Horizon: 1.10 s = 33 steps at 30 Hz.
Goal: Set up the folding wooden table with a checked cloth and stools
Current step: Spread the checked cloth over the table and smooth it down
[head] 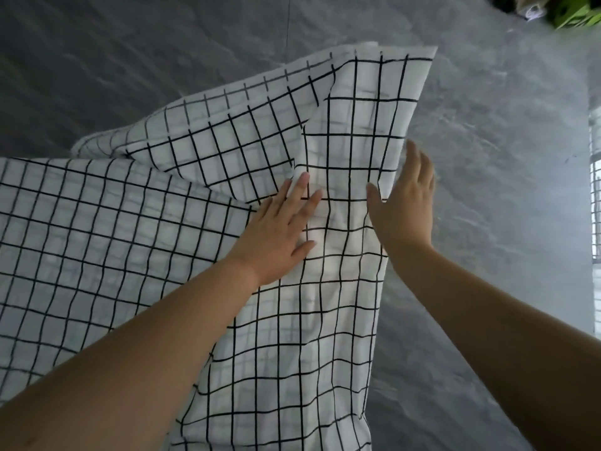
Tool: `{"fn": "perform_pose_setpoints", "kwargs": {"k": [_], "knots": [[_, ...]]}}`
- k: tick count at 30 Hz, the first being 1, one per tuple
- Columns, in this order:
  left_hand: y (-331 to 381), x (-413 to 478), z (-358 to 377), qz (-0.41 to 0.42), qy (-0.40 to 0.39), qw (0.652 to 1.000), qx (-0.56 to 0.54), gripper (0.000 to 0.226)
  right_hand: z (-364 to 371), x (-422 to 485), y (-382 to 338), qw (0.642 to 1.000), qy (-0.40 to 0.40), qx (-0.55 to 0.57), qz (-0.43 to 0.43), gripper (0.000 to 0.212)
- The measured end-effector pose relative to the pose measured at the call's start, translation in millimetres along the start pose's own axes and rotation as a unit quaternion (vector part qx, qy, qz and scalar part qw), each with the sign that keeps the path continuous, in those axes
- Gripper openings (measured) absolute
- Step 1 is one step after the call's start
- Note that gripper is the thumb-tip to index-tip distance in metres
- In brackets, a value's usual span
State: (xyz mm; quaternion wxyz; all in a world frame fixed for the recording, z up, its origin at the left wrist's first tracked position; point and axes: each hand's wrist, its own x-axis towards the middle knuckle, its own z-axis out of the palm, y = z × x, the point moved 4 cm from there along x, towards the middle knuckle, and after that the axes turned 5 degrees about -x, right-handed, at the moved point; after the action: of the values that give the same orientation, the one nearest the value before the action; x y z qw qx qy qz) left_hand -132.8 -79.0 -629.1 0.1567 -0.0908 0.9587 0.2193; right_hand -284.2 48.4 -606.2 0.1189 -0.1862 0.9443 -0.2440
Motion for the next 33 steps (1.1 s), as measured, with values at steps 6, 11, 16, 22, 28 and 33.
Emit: {"fn": "perform_pose_setpoints", "kwargs": {"k": [6,11,16,22,28,33], "knots": [[8,-10,-8,0.024,0.011,0.985,-0.171,0.078,47,-36,-21,0.969,-0.187,-0.072,-0.142,0.064],[-23,-44,14,-0.111,0.093,0.984,-0.109,0.061,67,-60,-13,0.967,-0.228,-0.055,-0.098,0.072],[-35,-74,45,-0.062,-0.019,0.996,-0.061,0.061,75,-89,-39,0.951,-0.239,-0.011,-0.195,0.072],[-27,-73,63,-0.099,-0.093,0.988,0.075,0.069,94,-102,-25,0.951,-0.291,-0.047,-0.089,0.072],[-26,-101,65,-0.050,0.026,0.998,0.023,0.074,83,-137,-8,0.964,-0.260,-0.043,-0.031,0.071],[-34,-158,85,0.006,0.017,0.999,0.039,0.070,79,-201,5,0.961,-0.270,-0.066,-0.018,0.068]]}}
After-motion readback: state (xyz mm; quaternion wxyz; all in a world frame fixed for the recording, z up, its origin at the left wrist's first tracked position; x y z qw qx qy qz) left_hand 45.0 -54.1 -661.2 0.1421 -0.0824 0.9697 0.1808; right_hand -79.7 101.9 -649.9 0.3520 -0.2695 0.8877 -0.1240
